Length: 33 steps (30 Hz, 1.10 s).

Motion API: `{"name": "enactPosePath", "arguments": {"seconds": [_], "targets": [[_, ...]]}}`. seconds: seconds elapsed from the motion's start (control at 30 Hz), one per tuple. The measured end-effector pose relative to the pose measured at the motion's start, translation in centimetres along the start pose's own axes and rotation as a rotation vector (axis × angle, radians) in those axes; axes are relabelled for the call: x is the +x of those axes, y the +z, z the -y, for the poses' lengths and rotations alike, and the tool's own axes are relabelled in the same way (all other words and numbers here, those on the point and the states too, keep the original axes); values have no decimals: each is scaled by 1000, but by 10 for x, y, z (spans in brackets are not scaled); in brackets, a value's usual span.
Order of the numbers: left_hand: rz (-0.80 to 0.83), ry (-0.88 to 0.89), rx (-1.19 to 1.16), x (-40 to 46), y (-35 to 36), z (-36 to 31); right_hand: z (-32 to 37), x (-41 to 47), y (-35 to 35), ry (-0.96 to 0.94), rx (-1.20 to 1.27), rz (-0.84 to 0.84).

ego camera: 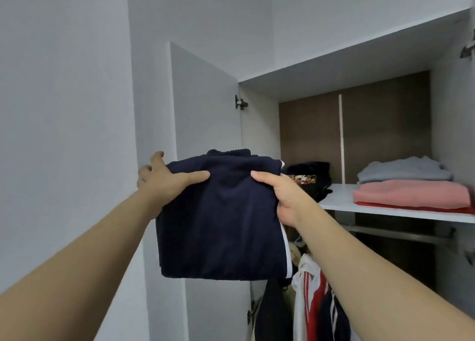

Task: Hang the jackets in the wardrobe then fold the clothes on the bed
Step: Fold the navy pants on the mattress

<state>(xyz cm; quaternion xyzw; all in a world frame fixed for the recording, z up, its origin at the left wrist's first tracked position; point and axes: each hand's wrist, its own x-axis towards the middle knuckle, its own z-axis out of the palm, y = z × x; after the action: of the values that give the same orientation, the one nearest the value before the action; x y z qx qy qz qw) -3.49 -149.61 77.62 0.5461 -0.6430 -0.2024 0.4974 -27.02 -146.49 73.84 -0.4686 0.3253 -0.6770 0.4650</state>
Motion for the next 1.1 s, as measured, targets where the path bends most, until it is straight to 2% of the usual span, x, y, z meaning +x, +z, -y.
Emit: {"name": "enactPosePath", "arguments": {"seconds": [0.1, 0.17, 0.2, 0.4, 0.53, 0.63, 0.77, 1.0, 1.1], "targets": [[246, -125, -435, 43, 54, 5, 6, 29, -28, -58, -17, -78], [452, -115, -545, 67, 94, 1, 13, 46, -54, -83, -47, -171], [502, -79, -565, 77, 114, -4, 17, 53, -68, -97, -63, -226], [564, 137, -665, 126, 237, -74, 59, 80, -166, -217, -109, -472], [491, 322, -703, 156, 316, -140, 105, 106, -222, -381, -178, -540], [443, 386, -716, 177, 369, -182, 140, 132, -261, -459, -306, -622], [464, 393, -745, 198, 435, -233, 180, 169, -312, -564, -439, -792], [623, 293, -858, 231, 530, -301, 231, 227, -382, -735, -698, -1027], [653, 301, -862, 249, 560, -322, 241, 250, -409, -741, -745, -1101]]}}
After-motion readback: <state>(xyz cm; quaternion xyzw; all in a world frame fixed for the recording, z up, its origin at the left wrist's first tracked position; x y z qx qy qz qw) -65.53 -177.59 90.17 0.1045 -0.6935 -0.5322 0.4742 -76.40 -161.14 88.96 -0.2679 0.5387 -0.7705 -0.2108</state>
